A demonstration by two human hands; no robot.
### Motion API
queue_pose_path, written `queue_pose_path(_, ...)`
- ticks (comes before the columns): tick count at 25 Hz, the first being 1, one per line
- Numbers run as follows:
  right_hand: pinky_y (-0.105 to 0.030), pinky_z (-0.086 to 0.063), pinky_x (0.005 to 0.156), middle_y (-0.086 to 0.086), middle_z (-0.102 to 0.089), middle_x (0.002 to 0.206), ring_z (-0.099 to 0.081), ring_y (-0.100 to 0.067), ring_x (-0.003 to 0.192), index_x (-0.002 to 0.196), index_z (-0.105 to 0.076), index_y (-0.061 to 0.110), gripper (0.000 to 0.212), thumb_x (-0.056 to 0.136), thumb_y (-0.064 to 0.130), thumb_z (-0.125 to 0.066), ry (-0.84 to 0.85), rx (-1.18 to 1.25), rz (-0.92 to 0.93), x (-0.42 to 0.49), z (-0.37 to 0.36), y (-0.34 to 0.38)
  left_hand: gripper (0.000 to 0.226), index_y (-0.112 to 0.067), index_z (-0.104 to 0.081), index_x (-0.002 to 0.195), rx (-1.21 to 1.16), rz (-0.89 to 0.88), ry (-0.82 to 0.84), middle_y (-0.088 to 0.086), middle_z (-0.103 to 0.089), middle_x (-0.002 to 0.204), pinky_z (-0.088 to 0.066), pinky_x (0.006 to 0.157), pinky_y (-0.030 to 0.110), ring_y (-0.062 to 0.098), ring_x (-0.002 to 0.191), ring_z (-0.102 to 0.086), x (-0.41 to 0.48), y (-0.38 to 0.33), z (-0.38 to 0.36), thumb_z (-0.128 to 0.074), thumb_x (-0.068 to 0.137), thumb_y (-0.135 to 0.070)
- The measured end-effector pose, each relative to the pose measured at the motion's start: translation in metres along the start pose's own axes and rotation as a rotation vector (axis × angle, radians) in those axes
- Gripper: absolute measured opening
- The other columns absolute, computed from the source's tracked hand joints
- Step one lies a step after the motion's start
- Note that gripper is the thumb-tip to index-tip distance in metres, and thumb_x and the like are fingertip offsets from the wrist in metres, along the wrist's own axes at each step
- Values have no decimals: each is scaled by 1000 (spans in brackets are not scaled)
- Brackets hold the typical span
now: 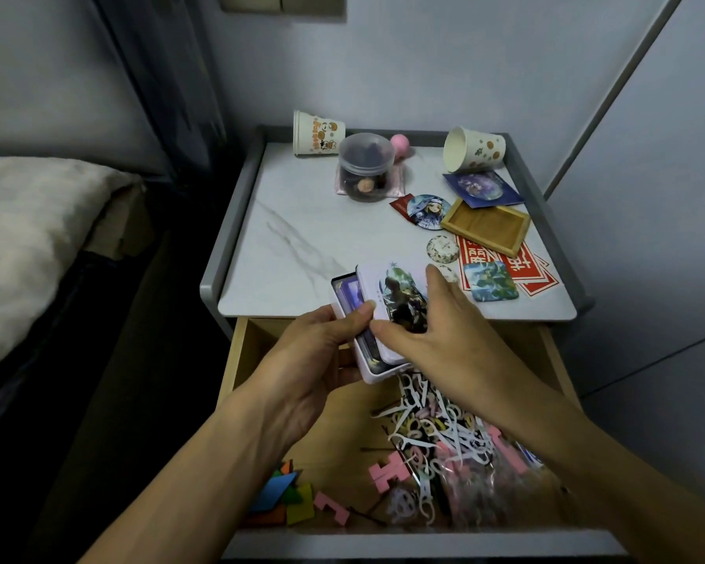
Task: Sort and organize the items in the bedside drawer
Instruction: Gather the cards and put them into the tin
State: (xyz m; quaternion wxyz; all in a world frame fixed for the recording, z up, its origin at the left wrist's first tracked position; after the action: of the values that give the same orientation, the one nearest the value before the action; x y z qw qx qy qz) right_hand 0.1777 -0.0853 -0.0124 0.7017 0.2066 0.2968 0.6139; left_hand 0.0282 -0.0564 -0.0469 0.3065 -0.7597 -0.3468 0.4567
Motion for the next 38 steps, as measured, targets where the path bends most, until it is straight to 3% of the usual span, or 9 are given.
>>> queue_pose_path(3, -31, -30, 106, 1, -20, 160, -25, -18, 143, 156, 3, 19, 108, 81, 58, -65, 6, -64, 13, -3, 0, 2, 28, -7, -67, 114, 20, -23, 6, 14, -73, 100, -57, 62, 32, 22, 73, -68, 1, -1, -2, -64, 90, -21)
queue_pose_path(6, -23, -30, 90, 2, -26, 151, -34, -17, 132, 154, -6, 20, 101, 81, 49, -69, 0, -67, 15, -2, 2, 4, 28, -7, -66, 109, 27, -23, 18, 10, -71, 89, -56, 64, 33, 20, 72, -67, -1, -1, -4, -64, 90, -28)
queue_pose_path(8, -23, -31, 87, 1, -31, 142, -38, -17, 127, 152, -14, 20, 94, 79, 43, -70, -37, -41, 39, -3, 0, 6, 36, -5, -64, 111, 17, -24, 38, 11, -69, 89, -56, 66, 35, 22, 74, -68, -3, -2, -5, -63, 90, -34)
queue_pose_path(10, -24, -32, 89, 0, -34, 140, -37, -18, 129, 152, -16, 18, 95, 77, 41, -70, -72, -42, 61, -4, -3, 6, 45, -1, -64, 116, 14, -31, 46, 14, -69, 94, -56, 69, 37, 25, 79, -68, -3, -3, -4, -61, 90, -38)
queue_pose_path(14, -22, -31, 90, 1, -34, 142, -35, -14, 128, 153, -15, 20, 97, 77, 41, -71, -103, -81, 100, -6, -8, 8, 46, 2, -64, 112, 10, -41, 41, 13, -66, 84, -55, 64, 35, 24, 76, -66, -5, -4, -3, -59, 92, -39)
queue_pose_path(20, -22, -31, 95, 2, -31, 147, -35, -15, 132, 153, -15, 20, 96, 79, 42, -71, -106, -113, 129, -8, -7, 10, 40, -10, -71, 113, 38, -45, 53, 10, -70, 96, -56, 77, 39, 21, 80, -66, -7, -7, -4, -57, 93, -42)
queue_pose_path(24, -19, -30, 91, 4, -32, 143, -37, -12, 127, 152, -19, 20, 93, 79, 43, -71, -88, -133, 131, -10, -8, 11, 39, -10, -69, 116, 41, -44, 42, 13, -71, 104, -57, 67, 32, 20, 79, -67, -8, -6, -4, -58, 94, -40)
queue_pose_path(28, -18, -31, 91, 4, -35, 141, -39, -11, 125, 151, -25, 19, 89, 79, 43, -70, -102, -139, 148, -10, -7, 11, 39, -8, -67, 115, 58, -68, 38, 2, -70, 83, -52, 56, 27, 17, 69, -66, -11, -5, -6, -58, 94, -39)
queue_pose_path(38, -26, -38, 103, 9, -32, 149, -40, -12, 131, 154, -22, 20, 95, 78, 49, -70, -77, -223, 211, -11, -11, 10, 33, -7, -67, 116, 50, -115, -31, 7, -70, 91, -55, 62, 34, 23, 76, -67, -11, -1, -2, -58, 96, -32)
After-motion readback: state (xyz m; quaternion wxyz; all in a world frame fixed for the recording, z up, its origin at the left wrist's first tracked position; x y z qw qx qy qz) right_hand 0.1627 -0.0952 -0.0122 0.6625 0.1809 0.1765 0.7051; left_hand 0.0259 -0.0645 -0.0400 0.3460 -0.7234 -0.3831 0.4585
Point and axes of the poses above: each hand's wrist, its own x-axis towards the middle knuckle, its own z-axis out of the back of the hand, y = z × x, the point moved 1 cm from there along x, towards the middle knuckle
